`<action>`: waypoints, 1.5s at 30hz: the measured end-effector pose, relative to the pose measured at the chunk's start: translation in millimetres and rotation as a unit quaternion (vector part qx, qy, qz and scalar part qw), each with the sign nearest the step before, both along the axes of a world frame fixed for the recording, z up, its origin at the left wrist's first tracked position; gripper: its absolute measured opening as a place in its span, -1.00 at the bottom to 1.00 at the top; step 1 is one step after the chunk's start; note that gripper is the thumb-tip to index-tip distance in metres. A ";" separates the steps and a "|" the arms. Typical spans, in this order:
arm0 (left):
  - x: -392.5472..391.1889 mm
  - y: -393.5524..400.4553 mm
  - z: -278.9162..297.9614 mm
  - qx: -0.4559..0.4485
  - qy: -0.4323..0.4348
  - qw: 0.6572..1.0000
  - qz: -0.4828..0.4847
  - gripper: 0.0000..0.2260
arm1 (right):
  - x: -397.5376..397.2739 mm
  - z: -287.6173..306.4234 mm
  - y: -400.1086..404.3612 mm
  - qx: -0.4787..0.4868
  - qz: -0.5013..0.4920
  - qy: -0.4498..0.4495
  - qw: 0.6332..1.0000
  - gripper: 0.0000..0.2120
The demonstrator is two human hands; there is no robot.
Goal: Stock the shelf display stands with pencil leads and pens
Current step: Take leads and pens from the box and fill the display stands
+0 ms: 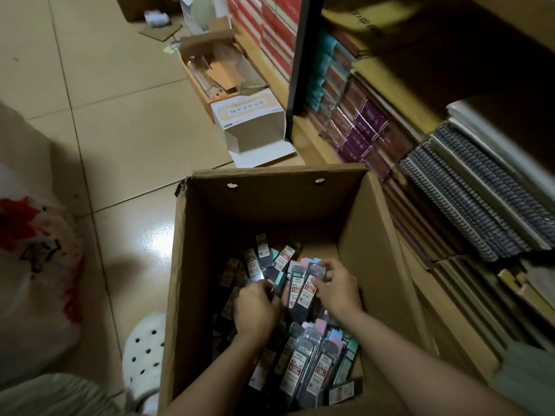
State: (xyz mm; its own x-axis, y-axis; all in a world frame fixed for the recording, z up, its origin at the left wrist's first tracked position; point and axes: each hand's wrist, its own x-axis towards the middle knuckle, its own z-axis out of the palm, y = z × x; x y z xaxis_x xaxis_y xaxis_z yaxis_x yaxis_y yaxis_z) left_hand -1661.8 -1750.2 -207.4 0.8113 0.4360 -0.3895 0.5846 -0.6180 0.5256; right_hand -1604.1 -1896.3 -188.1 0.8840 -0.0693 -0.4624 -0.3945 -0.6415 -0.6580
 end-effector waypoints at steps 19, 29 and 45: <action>98.5 11.8 274.3 -0.501 -0.080 0.843 -0.182 -0.85 | 16.1 300.7 -48.9 0.044 0.053 -0.380 0.923 -0.72; 117.4 -13.7 363.1 -0.531 -0.166 0.794 -0.245 -0.81 | 31.7 406.4 -67.7 -0.033 0.054 -0.465 0.883 -0.71; 182.5 -16.3 392.3 -0.598 -0.197 0.756 -0.178 -0.79 | 171.9 499.5 -69.7 -0.149 0.022 -0.566 0.811 -0.79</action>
